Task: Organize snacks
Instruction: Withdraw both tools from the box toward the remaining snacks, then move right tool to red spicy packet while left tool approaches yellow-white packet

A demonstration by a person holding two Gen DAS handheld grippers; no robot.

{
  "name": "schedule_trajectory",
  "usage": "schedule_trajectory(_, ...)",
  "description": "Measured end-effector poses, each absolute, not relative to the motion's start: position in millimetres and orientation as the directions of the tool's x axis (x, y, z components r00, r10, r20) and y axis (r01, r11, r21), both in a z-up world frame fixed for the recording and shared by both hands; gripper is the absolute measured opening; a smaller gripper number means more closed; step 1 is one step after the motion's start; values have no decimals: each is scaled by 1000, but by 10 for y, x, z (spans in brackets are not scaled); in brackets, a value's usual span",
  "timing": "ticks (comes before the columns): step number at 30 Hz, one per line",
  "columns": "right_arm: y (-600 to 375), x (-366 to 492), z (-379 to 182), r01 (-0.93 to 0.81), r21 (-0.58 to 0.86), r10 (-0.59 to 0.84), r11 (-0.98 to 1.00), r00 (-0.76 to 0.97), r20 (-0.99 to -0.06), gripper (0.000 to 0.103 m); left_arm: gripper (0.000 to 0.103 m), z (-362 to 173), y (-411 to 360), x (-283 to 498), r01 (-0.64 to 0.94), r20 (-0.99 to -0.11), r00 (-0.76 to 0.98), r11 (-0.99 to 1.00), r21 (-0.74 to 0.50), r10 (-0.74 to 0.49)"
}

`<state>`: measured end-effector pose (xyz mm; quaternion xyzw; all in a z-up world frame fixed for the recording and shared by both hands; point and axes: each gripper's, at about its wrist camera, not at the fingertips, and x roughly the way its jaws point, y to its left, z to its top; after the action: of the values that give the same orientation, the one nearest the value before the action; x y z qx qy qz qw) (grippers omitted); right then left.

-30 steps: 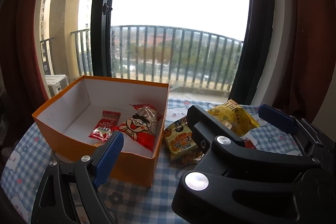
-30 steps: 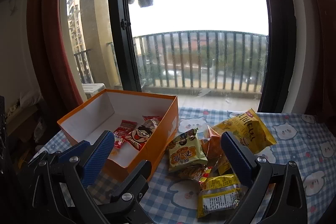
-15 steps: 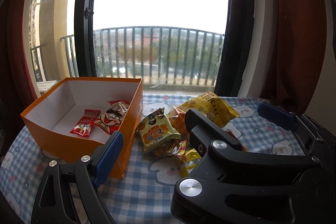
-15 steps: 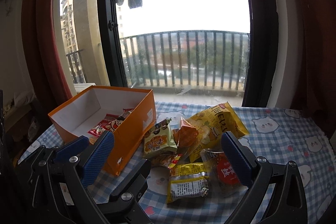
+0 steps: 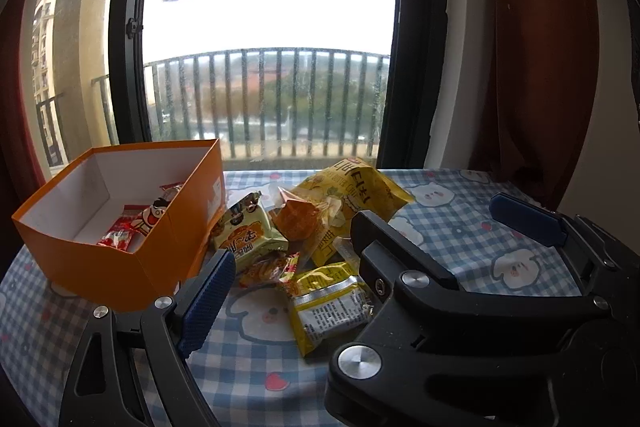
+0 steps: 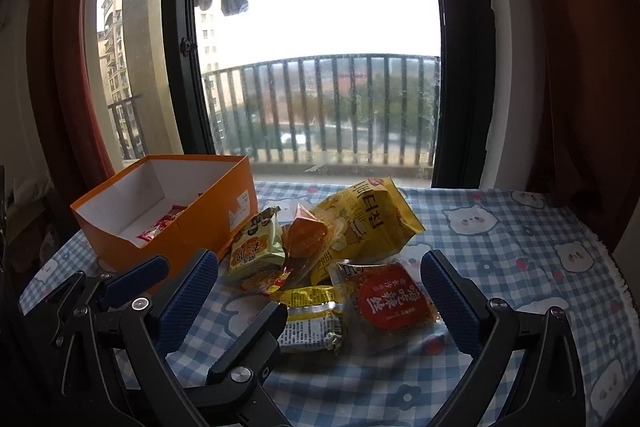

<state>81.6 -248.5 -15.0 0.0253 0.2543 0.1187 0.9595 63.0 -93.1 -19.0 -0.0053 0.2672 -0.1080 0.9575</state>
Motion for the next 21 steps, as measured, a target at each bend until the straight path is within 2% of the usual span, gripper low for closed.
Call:
schedule_trajectory(11, -2806, 940, -471, -158, 133, 204, 979, 829, -521, 102, 91, -475, -1227, 827, 232, -567, 789, 969, -81, -236)
schedule_trajectory(21, -2874, 1326, -888, -126, 146, 191, 981, 746, -638, 102, 91, -783, -1337, 1168, 177, -680, 718, 984, -28, -149)
